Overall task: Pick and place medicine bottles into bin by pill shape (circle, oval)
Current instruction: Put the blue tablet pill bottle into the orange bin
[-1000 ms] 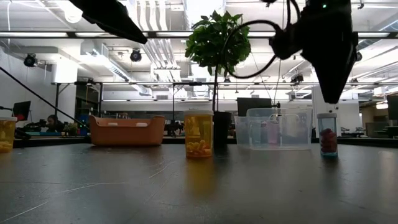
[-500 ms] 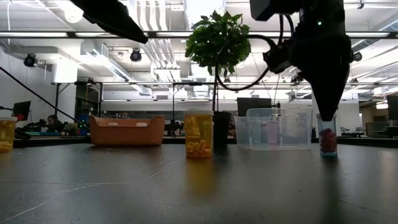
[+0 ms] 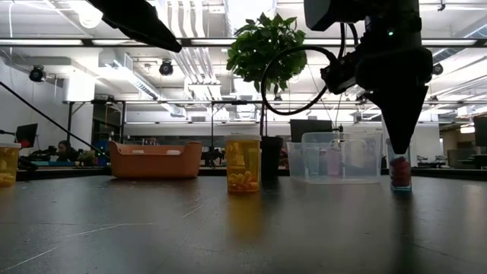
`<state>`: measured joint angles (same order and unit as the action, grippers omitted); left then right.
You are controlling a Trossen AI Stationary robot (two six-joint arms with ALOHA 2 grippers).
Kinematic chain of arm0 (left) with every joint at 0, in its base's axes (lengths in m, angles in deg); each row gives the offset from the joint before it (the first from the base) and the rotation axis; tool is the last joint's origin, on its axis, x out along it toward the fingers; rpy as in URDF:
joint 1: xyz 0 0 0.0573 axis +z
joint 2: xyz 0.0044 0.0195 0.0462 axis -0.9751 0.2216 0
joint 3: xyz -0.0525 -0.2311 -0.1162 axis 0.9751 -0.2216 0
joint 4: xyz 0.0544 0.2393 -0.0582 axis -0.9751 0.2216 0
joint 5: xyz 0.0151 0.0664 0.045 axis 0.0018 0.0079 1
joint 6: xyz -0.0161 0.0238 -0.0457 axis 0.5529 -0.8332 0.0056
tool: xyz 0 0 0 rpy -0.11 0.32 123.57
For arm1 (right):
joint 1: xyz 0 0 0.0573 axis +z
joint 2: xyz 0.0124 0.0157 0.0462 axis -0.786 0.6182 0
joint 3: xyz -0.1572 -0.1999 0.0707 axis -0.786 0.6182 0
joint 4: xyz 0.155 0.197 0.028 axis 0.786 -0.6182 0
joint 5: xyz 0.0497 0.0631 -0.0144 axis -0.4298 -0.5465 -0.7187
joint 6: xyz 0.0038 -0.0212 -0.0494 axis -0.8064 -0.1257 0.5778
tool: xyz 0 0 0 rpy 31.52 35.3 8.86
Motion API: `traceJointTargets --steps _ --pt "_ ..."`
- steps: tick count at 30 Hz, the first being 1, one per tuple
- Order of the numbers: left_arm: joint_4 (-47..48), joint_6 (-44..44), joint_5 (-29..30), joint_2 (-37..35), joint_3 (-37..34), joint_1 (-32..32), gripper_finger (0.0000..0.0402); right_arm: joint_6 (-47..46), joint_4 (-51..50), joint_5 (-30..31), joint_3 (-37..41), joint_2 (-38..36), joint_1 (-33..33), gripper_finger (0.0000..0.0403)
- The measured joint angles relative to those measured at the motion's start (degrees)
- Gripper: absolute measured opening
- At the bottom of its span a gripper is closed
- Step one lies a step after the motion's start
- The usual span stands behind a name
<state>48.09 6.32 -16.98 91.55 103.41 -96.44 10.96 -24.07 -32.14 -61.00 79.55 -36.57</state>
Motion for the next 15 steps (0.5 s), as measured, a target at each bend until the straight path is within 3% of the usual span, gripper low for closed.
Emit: traceJointTargets --steps 5,12,15 --pt "0.0 0.0 0.0 0.0 -0.02 0.0 0.0244 1.09 -0.02 0.0 0.0 -0.41 -0.02 0.0101" --pt "-1.8 -0.79 0.01 0.0 -0.73 0.0 0.0244 4.43 -1.96 0.42 -1.53 -4.65 -1.45 0.0118" --pt "-5.69 -3.86 -0.04 0.0 -2.18 0.01 0.0244 6.52 -2.09 3.4 -3.56 -6.87 -2.12 0.0116"
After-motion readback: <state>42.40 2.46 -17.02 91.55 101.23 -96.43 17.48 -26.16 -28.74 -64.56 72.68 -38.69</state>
